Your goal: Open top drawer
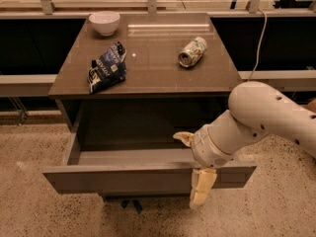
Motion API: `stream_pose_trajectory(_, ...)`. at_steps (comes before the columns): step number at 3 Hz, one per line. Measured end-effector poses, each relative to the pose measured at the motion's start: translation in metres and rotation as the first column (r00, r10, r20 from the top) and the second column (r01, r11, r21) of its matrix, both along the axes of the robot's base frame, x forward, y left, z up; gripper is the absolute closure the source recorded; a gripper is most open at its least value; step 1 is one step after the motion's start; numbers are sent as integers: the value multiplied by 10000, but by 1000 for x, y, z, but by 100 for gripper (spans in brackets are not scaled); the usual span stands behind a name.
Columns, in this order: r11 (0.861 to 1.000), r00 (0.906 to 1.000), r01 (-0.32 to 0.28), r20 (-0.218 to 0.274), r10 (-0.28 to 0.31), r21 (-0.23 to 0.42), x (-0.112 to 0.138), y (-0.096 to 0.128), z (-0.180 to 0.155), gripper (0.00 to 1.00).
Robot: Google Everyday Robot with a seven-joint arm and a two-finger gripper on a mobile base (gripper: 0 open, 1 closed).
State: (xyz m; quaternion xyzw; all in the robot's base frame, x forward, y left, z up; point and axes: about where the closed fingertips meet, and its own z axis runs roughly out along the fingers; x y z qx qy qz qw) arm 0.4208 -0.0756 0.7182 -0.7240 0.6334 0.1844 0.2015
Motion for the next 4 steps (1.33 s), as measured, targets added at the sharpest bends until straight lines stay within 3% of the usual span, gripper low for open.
stream_pose_trajectory(1, 9979, 9974, 642, 346, -638, -97, 42, -15, -6, 22)
stream_pose_trajectory(2, 9961, 9950, 877, 492, -872, -70, 70, -22, -3, 45)
stream_pose_trajectory(4, 9916, 9931, 1159, 96, -1167, 579, 101, -39, -8, 92)
